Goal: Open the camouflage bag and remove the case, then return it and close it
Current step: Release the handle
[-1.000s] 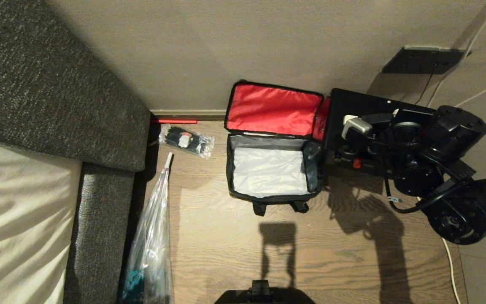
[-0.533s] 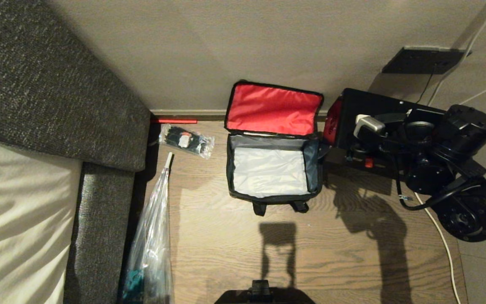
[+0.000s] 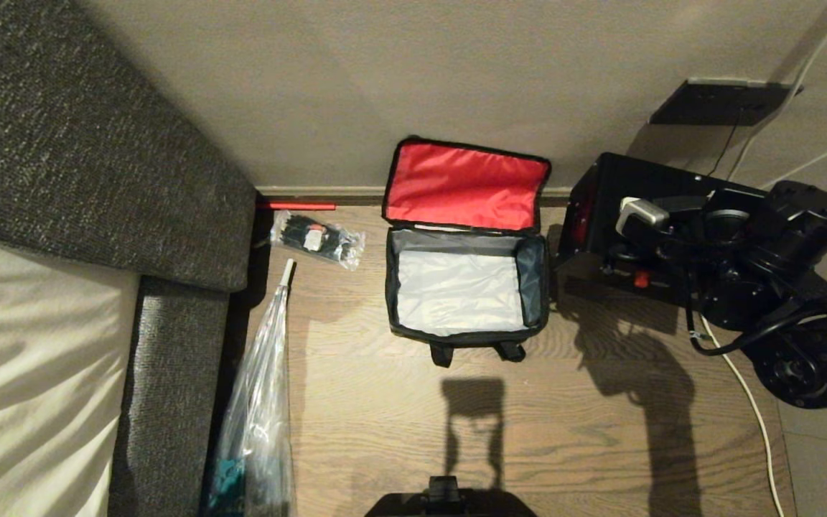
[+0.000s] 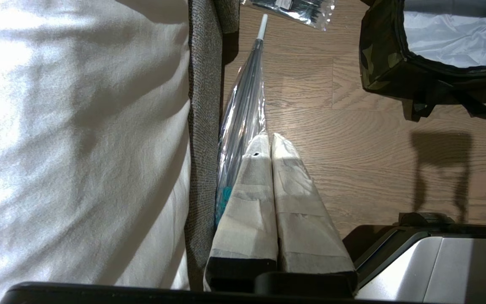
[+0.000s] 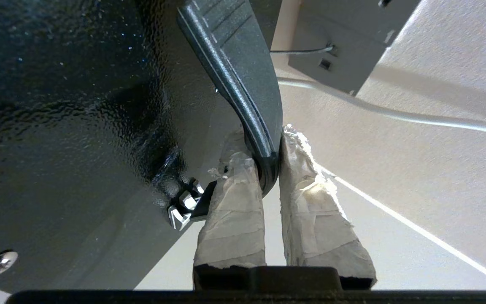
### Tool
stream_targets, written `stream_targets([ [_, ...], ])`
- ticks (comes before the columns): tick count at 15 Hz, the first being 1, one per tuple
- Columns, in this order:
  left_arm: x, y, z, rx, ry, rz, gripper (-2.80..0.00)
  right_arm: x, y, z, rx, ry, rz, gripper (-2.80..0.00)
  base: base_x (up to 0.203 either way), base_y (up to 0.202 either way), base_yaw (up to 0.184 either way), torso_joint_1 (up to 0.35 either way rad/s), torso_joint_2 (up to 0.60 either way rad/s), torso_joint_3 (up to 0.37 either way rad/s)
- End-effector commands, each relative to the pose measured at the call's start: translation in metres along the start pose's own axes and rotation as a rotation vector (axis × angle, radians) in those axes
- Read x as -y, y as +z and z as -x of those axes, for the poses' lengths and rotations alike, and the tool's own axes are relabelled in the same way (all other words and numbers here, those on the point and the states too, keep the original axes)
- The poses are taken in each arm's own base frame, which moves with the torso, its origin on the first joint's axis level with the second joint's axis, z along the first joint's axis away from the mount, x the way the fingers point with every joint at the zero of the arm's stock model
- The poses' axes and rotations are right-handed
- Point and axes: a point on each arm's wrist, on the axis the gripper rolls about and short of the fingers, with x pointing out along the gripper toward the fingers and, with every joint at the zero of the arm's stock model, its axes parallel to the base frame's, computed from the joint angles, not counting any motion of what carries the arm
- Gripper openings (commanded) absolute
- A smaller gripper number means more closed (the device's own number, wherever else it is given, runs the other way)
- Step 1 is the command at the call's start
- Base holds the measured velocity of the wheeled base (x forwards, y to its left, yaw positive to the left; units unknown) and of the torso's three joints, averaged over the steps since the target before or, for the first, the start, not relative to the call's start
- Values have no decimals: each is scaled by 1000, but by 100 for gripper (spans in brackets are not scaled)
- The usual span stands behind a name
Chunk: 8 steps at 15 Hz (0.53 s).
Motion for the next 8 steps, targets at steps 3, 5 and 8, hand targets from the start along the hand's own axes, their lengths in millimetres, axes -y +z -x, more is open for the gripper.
stream_targets([
  [3,0,0,0,-1,1,-1,-280,-13,-3,-10,-31,13,9,-280,0,0,0,0,0,0],
  [5,0,0,0,-1,1,-1,-280,-21,-1,-12,-33,28,4,-280,0,0,0,0,0,0],
  [8,0,0,0,-1,1,-1,-280,-35,2,-18,-39,47,9,-280,0,0,0,0,0,0],
])
